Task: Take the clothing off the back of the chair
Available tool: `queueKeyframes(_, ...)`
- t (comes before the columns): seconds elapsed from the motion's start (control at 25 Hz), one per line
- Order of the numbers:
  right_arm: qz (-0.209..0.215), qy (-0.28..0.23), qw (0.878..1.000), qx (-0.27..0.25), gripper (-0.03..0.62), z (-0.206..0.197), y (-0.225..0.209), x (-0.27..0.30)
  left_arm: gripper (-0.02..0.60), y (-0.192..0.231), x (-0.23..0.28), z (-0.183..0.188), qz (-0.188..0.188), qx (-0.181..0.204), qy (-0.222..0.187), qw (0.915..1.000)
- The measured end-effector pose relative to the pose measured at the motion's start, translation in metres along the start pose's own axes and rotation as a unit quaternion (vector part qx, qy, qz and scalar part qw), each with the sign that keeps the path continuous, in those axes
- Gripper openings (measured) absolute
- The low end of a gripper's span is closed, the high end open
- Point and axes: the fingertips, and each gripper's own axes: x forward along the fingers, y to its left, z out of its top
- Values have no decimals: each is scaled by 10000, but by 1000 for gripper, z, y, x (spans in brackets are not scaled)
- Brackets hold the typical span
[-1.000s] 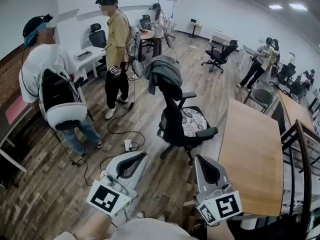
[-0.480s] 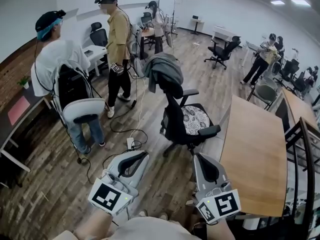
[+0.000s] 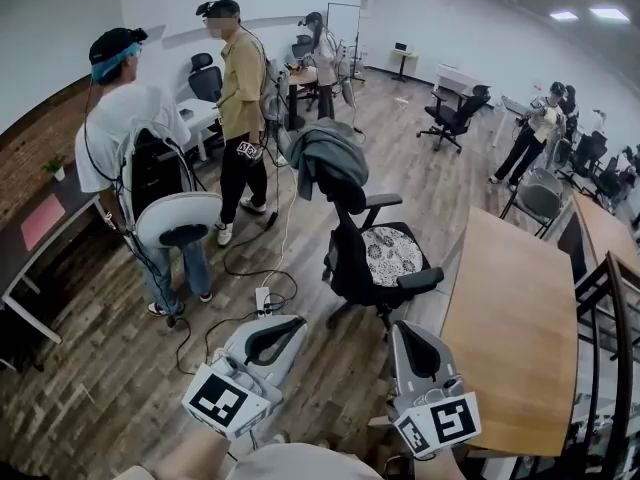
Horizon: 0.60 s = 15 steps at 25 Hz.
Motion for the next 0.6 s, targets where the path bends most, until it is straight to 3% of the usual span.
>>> queueKeyframes(0.6, -146, 61, 9992, -354, 0, -18, -54, -9, 0, -30, 35, -4, 112, 137, 35, 9998)
